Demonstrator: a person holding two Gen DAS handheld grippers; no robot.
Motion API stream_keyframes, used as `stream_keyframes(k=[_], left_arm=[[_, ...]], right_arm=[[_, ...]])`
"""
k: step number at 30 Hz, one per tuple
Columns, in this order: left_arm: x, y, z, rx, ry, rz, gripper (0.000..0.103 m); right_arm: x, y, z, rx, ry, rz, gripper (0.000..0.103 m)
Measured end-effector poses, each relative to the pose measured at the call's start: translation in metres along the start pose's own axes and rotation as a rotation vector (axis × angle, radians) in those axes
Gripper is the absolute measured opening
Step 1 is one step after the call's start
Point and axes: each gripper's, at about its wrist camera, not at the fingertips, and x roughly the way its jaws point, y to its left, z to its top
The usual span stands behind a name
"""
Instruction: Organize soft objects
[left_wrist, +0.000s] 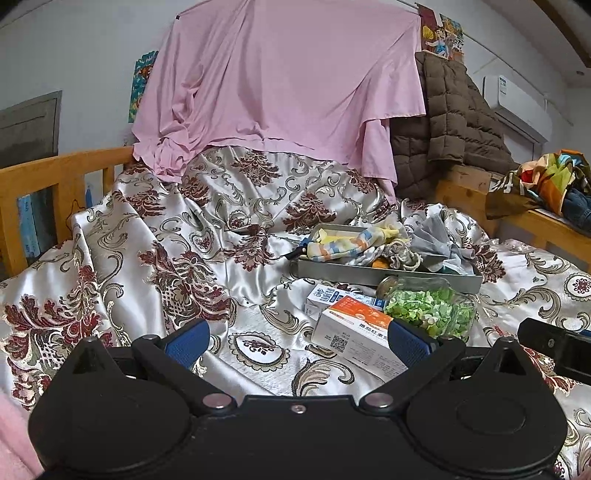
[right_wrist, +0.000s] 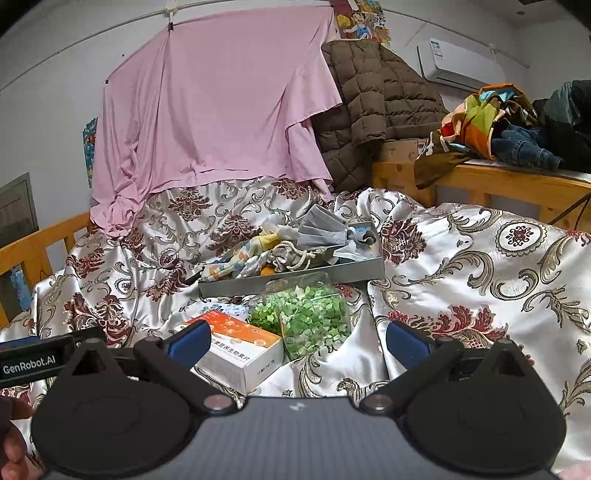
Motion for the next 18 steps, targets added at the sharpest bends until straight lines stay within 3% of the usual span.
stream_keyframes(k=[18], left_arm=[[0.0006, 0.0006, -0.0022, 0.008, 0.006, 0.003, 0.102]], right_arm=[[0.0018, 0.0017, -0.0014, -0.011, 0.015, 0.000, 0.103]])
